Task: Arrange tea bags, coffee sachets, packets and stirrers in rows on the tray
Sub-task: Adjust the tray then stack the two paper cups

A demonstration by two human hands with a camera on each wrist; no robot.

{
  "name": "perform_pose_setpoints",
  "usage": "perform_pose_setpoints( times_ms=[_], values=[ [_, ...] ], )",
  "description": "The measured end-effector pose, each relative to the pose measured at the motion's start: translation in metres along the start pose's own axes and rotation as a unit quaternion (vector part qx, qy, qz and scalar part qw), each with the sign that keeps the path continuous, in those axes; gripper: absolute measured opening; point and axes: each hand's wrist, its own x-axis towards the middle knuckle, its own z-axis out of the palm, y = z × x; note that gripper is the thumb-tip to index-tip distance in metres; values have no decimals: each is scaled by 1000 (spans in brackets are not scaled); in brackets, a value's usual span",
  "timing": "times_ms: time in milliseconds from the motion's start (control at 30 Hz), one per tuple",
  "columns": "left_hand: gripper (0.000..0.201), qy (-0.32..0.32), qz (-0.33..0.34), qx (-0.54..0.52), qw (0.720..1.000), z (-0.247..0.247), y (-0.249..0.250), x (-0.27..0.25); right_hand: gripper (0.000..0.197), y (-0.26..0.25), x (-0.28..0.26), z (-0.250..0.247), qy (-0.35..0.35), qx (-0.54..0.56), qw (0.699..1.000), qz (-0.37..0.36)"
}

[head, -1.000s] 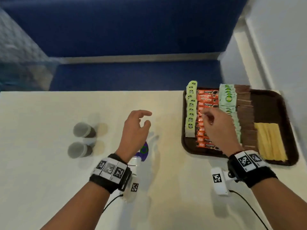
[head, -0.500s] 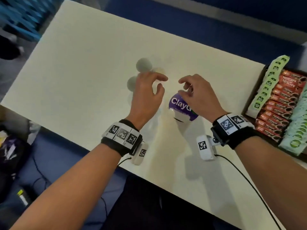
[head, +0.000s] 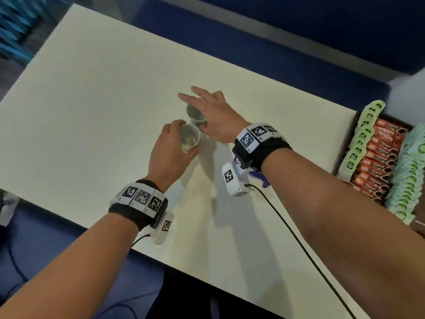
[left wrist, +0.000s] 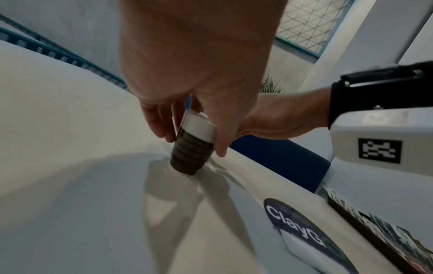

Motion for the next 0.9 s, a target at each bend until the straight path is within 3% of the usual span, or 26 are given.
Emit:
perform_pose_setpoints(
  times_ms=[100, 200, 400, 500, 667, 900],
  values=[
    [69, 3, 26, -4, 1000, 4, 0, 7, 75, -3, 0, -1, -35, 28, 999, 6],
    [67, 0, 42, -18, 999, 5, 13, 10, 54, 2, -12, -3, 3, 89, 996, 16],
    [72, -82, 110, -101, 985, 44, 96, 5, 60, 74, -94, -43, 149, 124, 975, 110],
    [68, -142, 156, -122, 970, 87, 151, 0, 59, 121, -155, -69, 181, 119, 962, 165],
    [67, -200, 216, -129, 947, 158, 205, -15, 62, 175, -228, -85, 157, 93, 957, 225],
    [61, -183, 186, -166, 951, 202, 209, -31, 64, 199, -253, -77, 119, 94, 963, 221]
  ],
)
